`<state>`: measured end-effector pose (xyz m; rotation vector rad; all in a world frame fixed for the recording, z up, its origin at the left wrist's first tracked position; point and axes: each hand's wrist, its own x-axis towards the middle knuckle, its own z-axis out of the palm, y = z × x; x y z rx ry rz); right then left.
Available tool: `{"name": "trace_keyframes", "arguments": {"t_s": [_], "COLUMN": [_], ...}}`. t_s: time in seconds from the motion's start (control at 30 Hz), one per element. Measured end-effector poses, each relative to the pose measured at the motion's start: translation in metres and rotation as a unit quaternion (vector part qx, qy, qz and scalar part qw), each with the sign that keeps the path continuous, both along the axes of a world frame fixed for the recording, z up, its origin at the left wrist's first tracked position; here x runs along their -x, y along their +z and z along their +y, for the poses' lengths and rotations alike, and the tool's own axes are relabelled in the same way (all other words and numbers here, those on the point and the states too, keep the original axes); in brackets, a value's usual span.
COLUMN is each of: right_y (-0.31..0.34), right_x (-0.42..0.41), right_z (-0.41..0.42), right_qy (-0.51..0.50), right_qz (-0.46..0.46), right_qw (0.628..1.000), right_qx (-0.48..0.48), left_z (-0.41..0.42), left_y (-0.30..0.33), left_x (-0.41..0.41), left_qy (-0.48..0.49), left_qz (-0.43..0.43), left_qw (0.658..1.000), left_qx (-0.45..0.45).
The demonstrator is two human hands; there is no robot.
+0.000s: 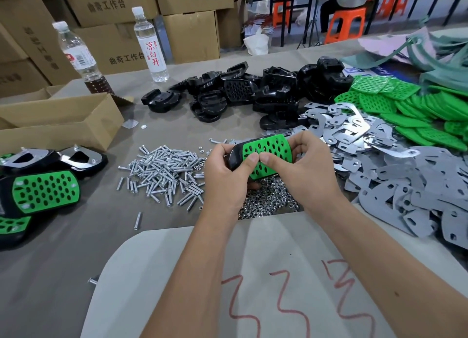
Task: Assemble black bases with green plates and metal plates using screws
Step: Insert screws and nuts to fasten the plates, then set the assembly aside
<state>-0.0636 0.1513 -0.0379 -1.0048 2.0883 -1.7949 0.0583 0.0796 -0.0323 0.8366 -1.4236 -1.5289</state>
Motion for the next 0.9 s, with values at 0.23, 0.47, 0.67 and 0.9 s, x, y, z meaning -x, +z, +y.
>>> {"name": "trace_keyframes", "arguments": {"t_s": [0.23, 0.47, 0.67, 0.9], "right_y": [0.008, 0.011, 0.016, 0.018], "right_x": [0.001, 0.008, 0.012, 0.017], "right_z": [0.0, 0.01, 0.014, 0.017], "right_qy": [-0.016, 0.054, 0.187, 0.241], "right_qz": [0.002, -0.02, -0.157, -0.24], "right_qw": [1.0, 0.998, 0.969, 0.938], "right_qx": [0.009, -0.026, 0.037, 0.07], "left_z": [-0.001, 0.0, -0.001, -0.002], "left_y": [0.001, 0.002, 0.005, 0.008], "left_x": [0.001, 0.0, -0.002, -0.004], "left_qy": [-0.006, -0.016, -0.031, -0.068], "left_qz": [0.027, -0.004, 0.03, 0.041], "left_qw": [1.0, 0.998, 0.998, 0.997], "left_qx": [-0.006, 0.063, 0.036, -0.003]}}
